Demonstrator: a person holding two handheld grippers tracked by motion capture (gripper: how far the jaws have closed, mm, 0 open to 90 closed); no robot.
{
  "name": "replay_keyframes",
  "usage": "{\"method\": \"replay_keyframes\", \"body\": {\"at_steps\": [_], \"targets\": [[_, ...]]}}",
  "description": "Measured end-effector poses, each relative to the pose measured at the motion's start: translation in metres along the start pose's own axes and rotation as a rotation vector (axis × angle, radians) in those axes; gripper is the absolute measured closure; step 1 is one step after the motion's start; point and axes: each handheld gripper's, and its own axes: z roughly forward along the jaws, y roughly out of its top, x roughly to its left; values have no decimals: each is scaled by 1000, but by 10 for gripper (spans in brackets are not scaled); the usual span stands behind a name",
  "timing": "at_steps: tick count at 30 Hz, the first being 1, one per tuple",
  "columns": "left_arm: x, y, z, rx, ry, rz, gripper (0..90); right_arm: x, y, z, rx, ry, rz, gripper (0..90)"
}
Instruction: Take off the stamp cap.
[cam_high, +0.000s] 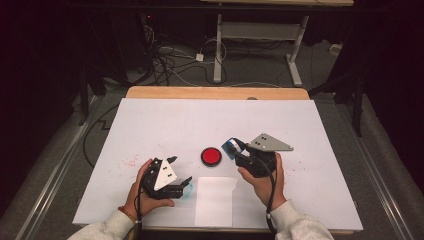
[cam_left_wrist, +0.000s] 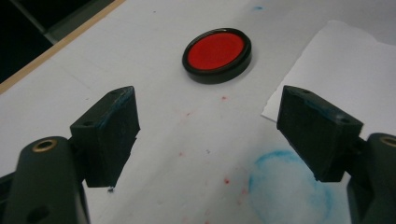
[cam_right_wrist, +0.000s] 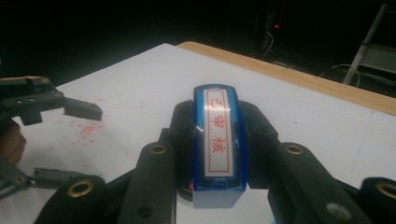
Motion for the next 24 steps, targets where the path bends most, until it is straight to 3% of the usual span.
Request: {"method": "replay_keyframes", "body": {"at_steps": [10,16,24], "targets": [[-5,20,14,-65,-20,-19,212,12,0,10,1,33,16,699],[-12,28,19,-82,-22,-5,213,20,1,14,-1,57,19,699],[-12,32,28,-99,-68,-54,220,28,-2,23,11,89,40,699]]}}
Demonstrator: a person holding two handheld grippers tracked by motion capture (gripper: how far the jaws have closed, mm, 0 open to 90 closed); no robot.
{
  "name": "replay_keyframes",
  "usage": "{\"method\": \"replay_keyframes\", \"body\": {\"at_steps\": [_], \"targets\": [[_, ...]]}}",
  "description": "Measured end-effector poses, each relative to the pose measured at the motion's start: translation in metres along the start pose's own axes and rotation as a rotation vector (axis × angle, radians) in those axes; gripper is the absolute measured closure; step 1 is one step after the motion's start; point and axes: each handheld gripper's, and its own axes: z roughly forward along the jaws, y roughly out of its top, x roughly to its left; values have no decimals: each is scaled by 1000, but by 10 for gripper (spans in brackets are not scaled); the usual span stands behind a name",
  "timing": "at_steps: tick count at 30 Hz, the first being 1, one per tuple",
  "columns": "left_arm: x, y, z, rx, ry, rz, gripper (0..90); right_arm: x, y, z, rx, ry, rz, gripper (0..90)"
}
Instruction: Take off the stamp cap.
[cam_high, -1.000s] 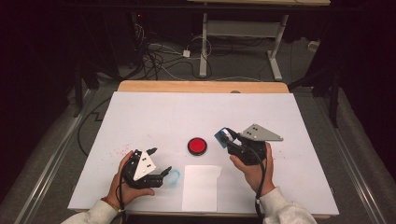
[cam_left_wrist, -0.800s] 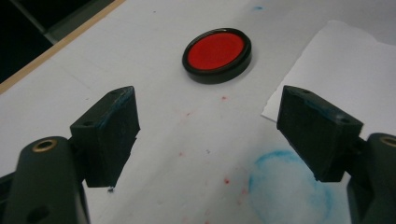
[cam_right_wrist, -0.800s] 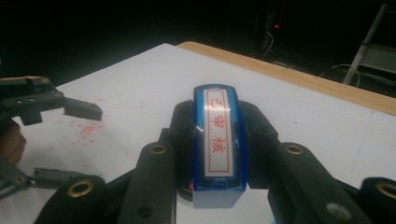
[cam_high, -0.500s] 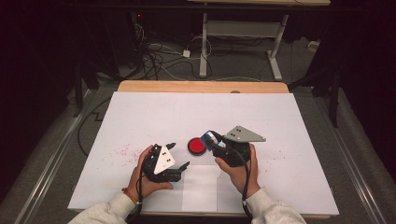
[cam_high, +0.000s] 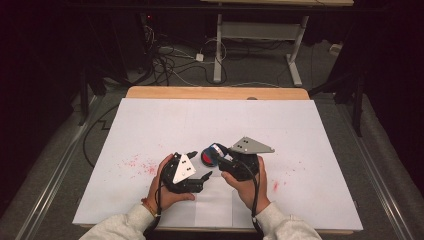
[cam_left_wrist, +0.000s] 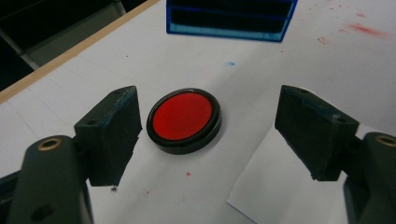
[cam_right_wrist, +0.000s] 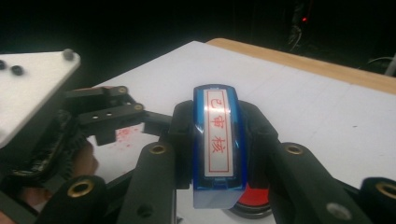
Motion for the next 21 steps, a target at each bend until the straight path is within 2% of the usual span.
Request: {"method": "replay_keyframes", "body": {"at_steps": [6,10,14,18,21], "targets": [[1,2,-1,-29,-5,-18,245,4,-2,7,10,18,20,699],[1,1,0,-24,-14,-19,266,4,-4,11,18,23,30,699],[-1,2,1,-14,6,9,313,5,-6,14,23,27,36,699],[-2,3,1,-23,-1,16,329,7,-8,15,27,30,41,699],[-4,3,1,-28,9,20,353,7,-8,15,27,29,41,699]]}}
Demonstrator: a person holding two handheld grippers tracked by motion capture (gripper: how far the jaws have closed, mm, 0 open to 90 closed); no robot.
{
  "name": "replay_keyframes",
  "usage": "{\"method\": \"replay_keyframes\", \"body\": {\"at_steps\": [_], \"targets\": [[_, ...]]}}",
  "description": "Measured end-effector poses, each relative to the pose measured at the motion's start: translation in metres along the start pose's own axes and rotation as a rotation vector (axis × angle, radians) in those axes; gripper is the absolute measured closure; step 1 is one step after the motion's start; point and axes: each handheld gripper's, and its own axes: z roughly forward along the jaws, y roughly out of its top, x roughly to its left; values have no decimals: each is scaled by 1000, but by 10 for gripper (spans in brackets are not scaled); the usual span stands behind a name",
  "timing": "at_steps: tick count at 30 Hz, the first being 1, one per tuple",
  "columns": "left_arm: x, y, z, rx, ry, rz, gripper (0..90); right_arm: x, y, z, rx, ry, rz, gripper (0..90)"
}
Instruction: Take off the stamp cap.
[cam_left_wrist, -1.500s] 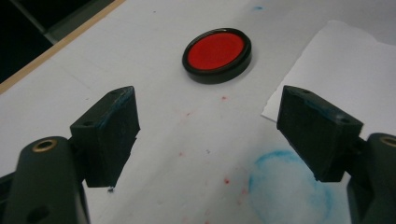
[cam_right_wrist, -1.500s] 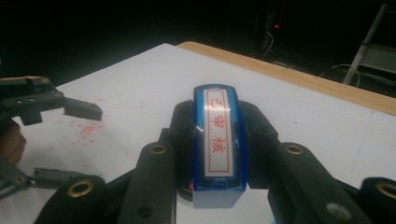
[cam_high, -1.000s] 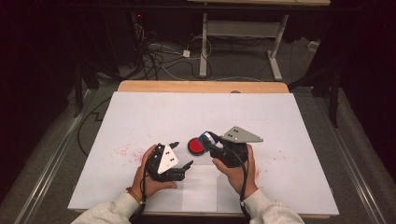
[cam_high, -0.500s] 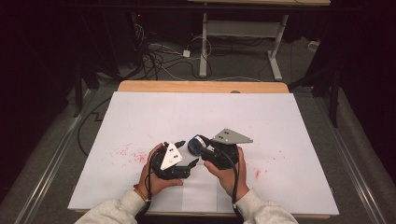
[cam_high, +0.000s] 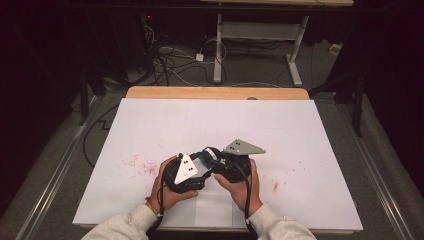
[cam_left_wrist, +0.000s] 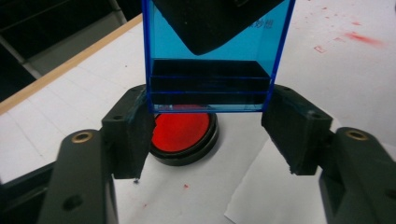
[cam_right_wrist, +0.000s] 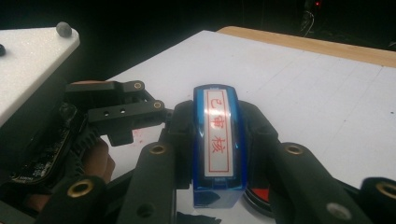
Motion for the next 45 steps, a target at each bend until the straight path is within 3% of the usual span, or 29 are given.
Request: {"method": "replay_keyframes", "body": {"at_steps": [7,12,24,31,37,43,45], "targets": [[0,1,0,2,5,2,377,-1,-1,0,-1,-3,13,699],[-4,1,2,7,39,43,367,-2,-1,0,-2,-2,20,699],[-7,2,4,36,59,62,389,-1,-3,0,2,3,28,699],[-7,6,2,82,67,101,393,1,-4,0,1,0,24,699],[-2,7,0,59,37,56,394,2,-4,-3,-28,2,27,699],[7,5,-3,48,48,17,395,3,-1,-9,-48,18,28,700],[10,5,-4,51,54,25,394,1,-1,-11,-51,11,25,700]]}}
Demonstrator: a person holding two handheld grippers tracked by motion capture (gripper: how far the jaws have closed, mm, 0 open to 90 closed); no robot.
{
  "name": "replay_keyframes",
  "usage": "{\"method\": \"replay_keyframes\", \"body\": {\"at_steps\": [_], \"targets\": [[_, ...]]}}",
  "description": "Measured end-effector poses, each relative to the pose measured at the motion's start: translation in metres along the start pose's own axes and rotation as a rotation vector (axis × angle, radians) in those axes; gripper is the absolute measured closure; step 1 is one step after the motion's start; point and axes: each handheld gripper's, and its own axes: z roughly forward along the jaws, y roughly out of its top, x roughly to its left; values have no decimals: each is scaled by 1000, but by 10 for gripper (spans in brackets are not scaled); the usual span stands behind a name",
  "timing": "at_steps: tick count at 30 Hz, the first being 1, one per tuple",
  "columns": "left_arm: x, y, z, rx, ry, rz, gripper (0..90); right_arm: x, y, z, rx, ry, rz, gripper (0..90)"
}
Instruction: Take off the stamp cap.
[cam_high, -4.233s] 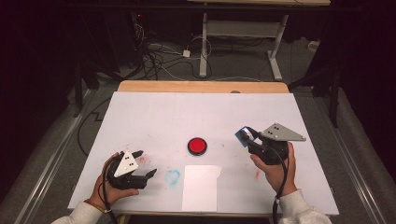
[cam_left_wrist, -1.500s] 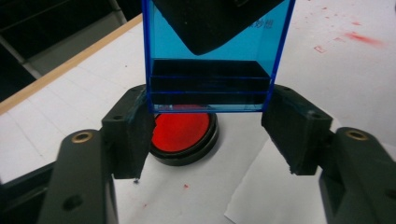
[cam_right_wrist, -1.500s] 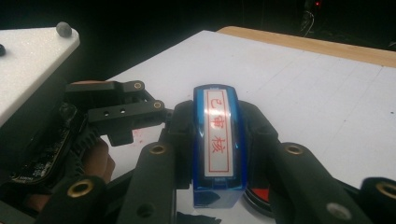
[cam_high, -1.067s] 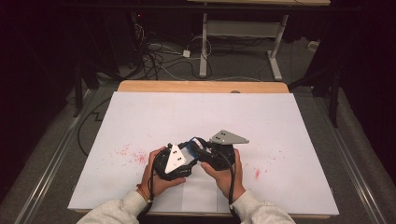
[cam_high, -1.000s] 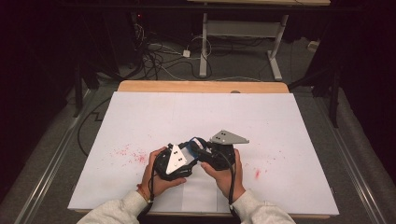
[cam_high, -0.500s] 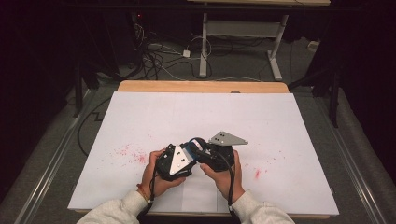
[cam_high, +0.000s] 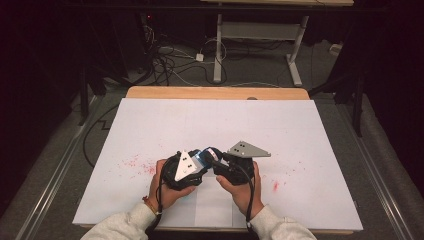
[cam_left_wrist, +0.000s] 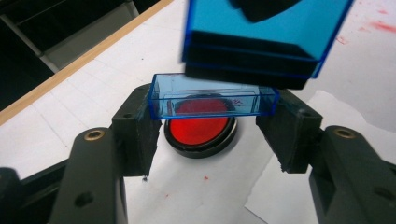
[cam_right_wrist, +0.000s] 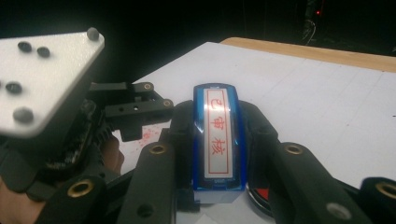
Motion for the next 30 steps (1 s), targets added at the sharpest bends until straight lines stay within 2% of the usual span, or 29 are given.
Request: {"method": "replay_keyframes", "body": {"at_steps": [4,8,13,24,30], "targets": [[4,-2,-2,10,-4,14,394,-4,1,-5,-4,-22,-18,699],[9,-5,-6,18,-7,9,394,-9,2,-10,0,-38,-30,699],[16,-8,-13,14,-3,1,394,-14,4,-19,6,-70,-79,699],[29,-19,-35,34,28,-6,393,-27,6,-31,28,-100,-106,699],[38,-24,-49,27,49,-17,393,-31,7,-38,32,-112,-122,699]]}}
